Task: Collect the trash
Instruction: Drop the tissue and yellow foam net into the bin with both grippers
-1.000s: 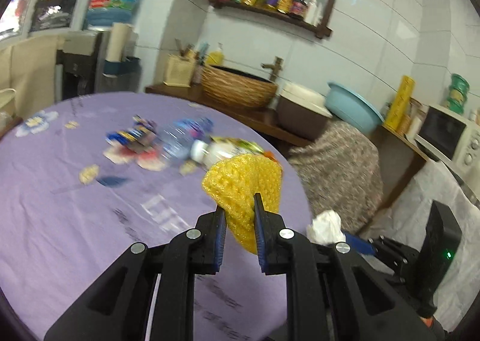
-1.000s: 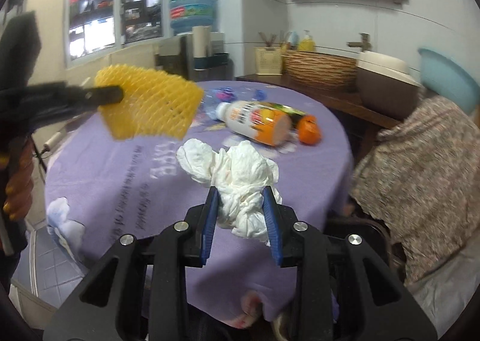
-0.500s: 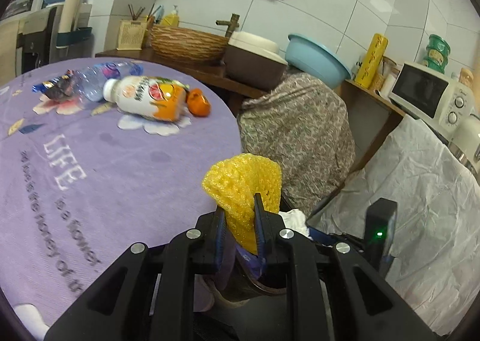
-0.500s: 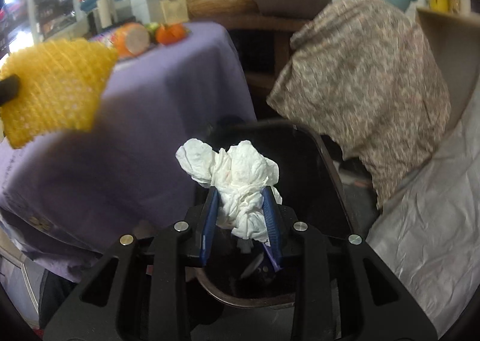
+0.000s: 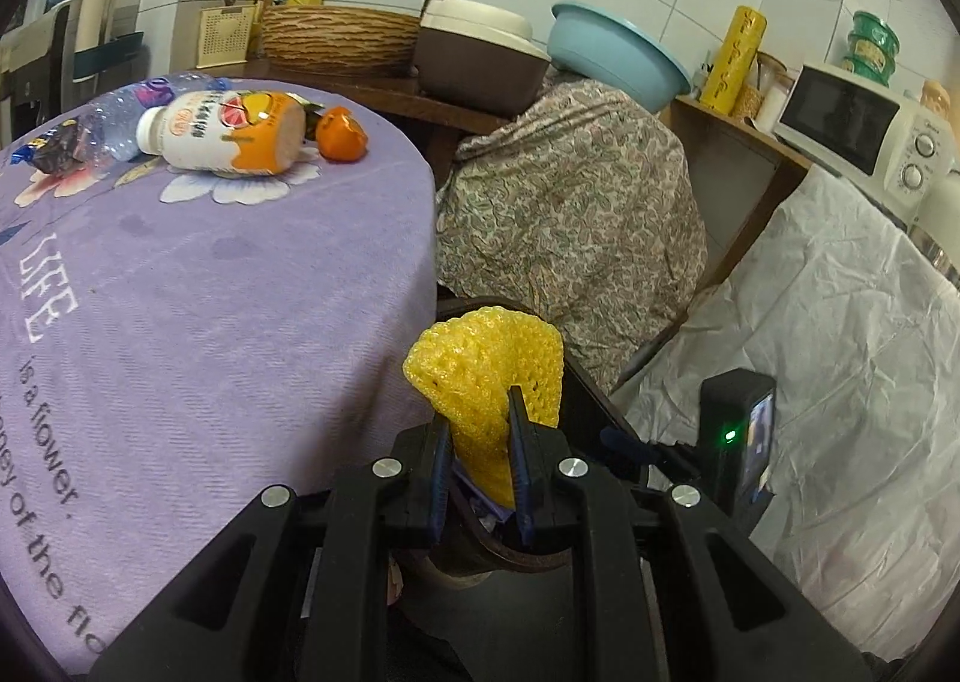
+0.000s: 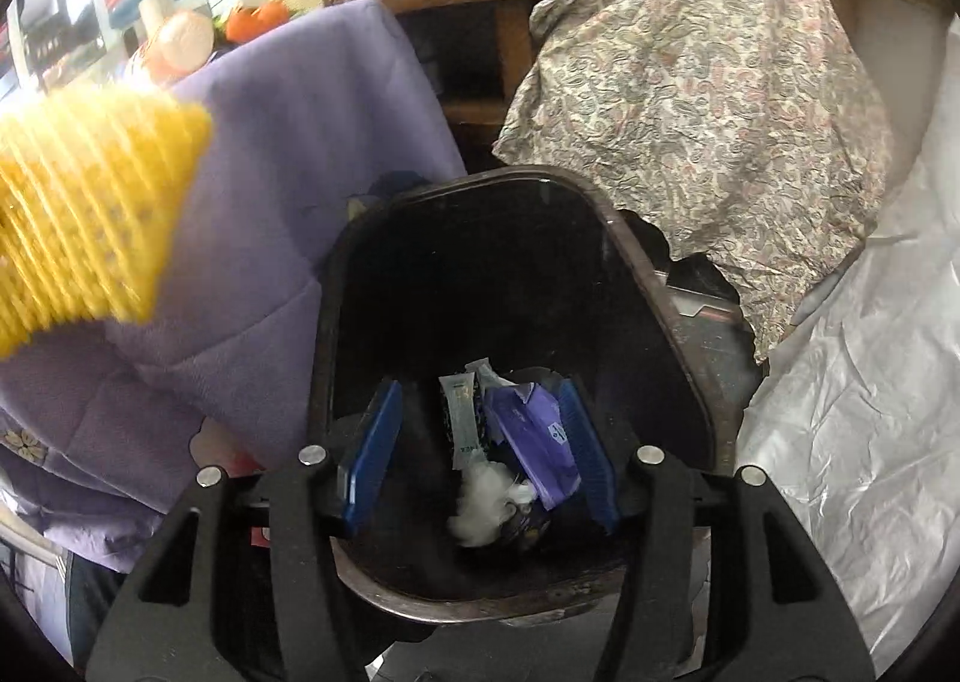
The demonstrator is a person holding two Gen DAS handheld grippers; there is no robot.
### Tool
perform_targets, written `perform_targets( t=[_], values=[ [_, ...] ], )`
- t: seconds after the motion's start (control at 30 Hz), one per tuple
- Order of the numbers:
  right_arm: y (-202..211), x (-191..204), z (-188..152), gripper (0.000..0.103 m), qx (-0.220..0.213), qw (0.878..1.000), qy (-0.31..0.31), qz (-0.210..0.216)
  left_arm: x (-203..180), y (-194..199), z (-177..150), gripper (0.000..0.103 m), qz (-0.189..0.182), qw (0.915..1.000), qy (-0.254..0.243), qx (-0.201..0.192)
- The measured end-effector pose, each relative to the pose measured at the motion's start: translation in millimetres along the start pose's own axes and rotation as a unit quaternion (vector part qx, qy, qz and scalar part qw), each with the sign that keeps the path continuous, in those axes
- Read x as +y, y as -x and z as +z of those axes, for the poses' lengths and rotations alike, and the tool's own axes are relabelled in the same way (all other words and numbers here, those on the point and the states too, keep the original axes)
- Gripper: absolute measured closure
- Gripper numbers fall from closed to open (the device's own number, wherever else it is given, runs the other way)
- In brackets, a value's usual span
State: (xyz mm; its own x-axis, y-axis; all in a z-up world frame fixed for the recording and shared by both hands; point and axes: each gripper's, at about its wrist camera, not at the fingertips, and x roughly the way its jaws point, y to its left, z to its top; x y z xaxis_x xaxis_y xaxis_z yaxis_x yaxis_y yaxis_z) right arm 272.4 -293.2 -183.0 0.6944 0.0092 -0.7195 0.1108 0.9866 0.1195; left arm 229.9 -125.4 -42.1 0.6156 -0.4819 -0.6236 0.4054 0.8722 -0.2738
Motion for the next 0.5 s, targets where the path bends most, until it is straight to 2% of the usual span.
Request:
perform_targets(
  t=[0.27, 0.4, 0.43, 0.5],
  values=[
    [26.1, -28.9, 5.1, 0.045, -0.024, 0.998, -0.006, -0.052, -24.2, -55.2, -11.5, 0.086, -0.008, 0.9982, -0.035, 0.048],
    [37.5, -47.8, 7.2, 0.045, -0.029, 0.997, -0.018, -0.064, -35.9, -85.2, -18.3, 0.085, -0.007, 0.996, -0.054, 0.07],
    [39.3, -50.5, 6.8, 0.045, -0.03, 0.997, -0.019, -0.065, -38.8, -92.6, -20.5, 0.084, -0.009, 0.9955, -0.059, 0.074],
    [43.2, -56.1, 7.3, 0.045, -0.033, 0.997, -0.023, -0.073, -43.1, -102.8, -22.6, 0.068, -0.018, 0.9944, -0.066, 0.081]
  ],
)
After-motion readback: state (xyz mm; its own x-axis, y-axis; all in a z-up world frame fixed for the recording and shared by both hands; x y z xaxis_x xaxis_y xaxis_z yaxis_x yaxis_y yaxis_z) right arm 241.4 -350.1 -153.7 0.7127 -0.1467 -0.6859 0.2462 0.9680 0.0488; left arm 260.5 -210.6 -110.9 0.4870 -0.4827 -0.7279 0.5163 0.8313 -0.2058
